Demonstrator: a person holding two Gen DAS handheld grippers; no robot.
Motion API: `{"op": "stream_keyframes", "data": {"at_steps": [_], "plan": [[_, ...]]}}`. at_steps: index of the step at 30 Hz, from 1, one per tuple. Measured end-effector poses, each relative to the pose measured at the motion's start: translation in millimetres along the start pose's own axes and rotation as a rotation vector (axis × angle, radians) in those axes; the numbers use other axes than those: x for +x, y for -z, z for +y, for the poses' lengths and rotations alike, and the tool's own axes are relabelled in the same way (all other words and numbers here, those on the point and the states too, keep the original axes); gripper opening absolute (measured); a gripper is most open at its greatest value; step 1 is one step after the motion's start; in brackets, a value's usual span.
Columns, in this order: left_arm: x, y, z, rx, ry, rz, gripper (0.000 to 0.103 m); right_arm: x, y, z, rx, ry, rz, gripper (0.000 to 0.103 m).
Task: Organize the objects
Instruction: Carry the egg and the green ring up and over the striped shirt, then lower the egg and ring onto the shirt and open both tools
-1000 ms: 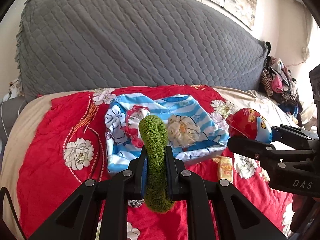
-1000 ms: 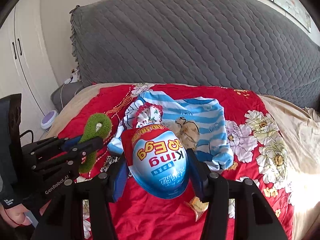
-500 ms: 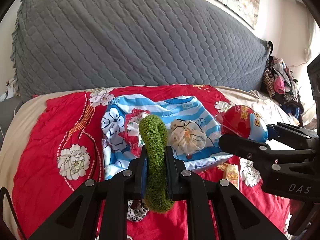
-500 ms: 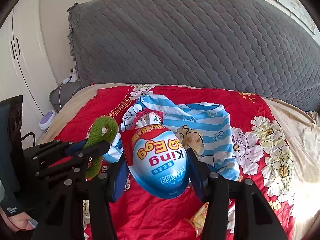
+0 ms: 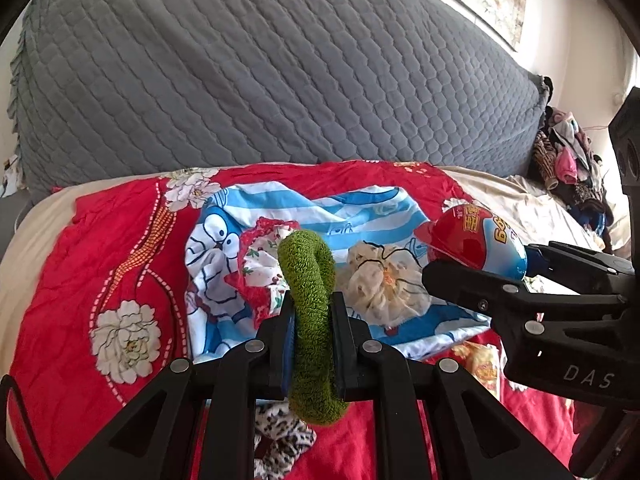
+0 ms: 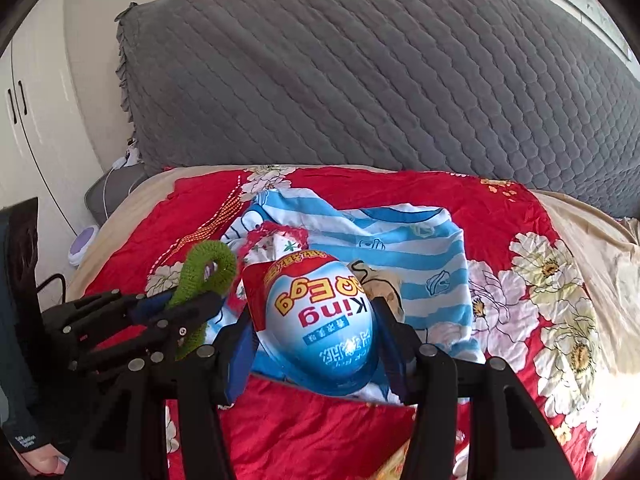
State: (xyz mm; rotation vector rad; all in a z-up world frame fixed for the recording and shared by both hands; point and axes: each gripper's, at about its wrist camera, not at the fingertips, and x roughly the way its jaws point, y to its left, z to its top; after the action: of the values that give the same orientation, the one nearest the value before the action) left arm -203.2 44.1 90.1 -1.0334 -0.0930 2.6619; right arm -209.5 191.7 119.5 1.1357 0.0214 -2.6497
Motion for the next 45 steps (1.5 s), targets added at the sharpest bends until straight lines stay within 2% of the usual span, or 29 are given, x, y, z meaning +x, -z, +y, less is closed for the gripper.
{"op": "stream_keyframes", "data": {"at_steps": [14, 22, 45], "plan": [[68, -24, 0, 0.009, 0.005, 0.028, 0.015, 69, -21, -34, 0.04, 0.015, 0.048, 0.054], [100, -24, 7, 0.014, -0.008, 0.052, 0.016, 106, -21, -43, 0.034, 0.029, 0.091, 0.054], [127, -26, 10, 0.03, -0.014, 0.07, 0.016, 139, -19, -53, 0.033, 0.051, 0.147, 0.054]]}}
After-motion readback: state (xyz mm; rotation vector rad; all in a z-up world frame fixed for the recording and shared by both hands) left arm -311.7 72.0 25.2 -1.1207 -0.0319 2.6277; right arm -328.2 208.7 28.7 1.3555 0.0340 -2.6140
